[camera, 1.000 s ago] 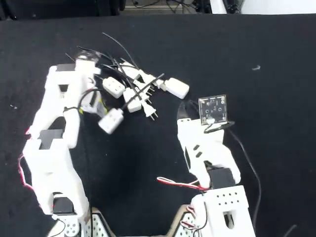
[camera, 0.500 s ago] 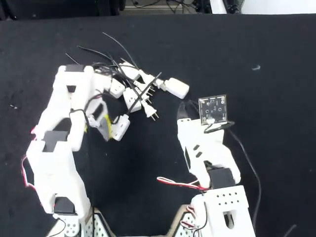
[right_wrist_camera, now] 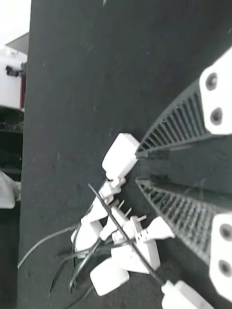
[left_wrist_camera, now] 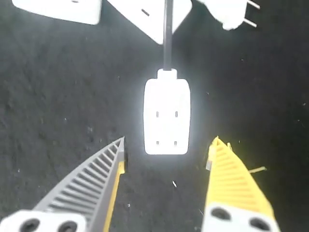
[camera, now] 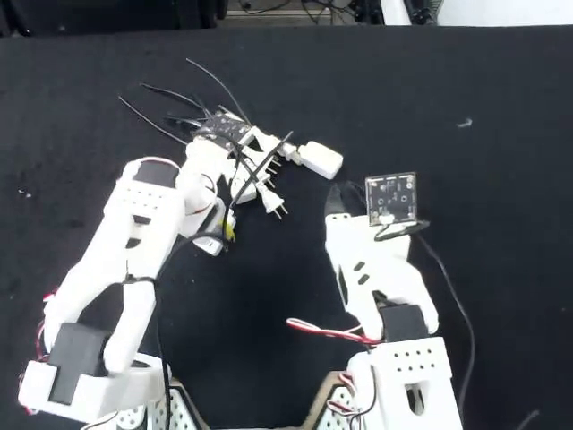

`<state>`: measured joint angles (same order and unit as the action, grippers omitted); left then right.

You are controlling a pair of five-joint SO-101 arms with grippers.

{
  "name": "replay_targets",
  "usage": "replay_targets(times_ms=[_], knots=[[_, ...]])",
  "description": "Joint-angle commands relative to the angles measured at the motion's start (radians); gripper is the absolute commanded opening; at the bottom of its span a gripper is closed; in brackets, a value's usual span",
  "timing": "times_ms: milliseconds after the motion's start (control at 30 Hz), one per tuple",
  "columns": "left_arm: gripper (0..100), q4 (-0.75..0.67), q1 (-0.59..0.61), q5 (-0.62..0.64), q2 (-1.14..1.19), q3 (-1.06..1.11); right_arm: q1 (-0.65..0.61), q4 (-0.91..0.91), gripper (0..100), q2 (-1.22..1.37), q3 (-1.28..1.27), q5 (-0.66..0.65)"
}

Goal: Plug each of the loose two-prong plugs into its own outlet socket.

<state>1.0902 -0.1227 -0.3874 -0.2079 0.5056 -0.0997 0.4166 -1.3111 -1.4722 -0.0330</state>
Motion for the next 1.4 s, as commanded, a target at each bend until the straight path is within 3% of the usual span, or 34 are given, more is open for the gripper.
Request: replay_targets(times_ms=[0,200,367,533,600,733,1067,1200,1367], knots=[[27,-0.109,-0.018,0.008,0.068,0.013,0.038,-0.023,6.4,-0.025,0.012,0.008],[27,-0.288,-0.012,0.058,0.219,0.013,0.037,-0.023,6.5,-0.025,0.008,0.006],[26,-0.305,-0.021,0.129,0.229,0.031,0.037,-0.025,6.7,-0.025,0.008,0.002],[2,-0.209,-0.021,0.262,0.229,0.036,0.037,-0.028,6.7,-0.025,0.012,0.002],[6,-0.176,-0.021,0.287,0.229,0.039,0.037,-0.029,6.7,-0.025,0.012,0.002],[3,-0.112,-0.01,0.321,0.19,0.027,0.037,-0.031,6.7,-0.025,0.012,0.002],[3,0.181,0.015,0.531,-0.255,0.05,0.037,-0.031,6.7,-0.025,0.01,0.0],[3,0.078,0.136,0.629,-0.344,0.151,0.037,-0.031,6.7,-0.025,0.01,0.0],[3,-0.068,0.232,0.614,-0.394,0.331,0.037,-0.032,6.7,-0.025,0.01,0.0]])
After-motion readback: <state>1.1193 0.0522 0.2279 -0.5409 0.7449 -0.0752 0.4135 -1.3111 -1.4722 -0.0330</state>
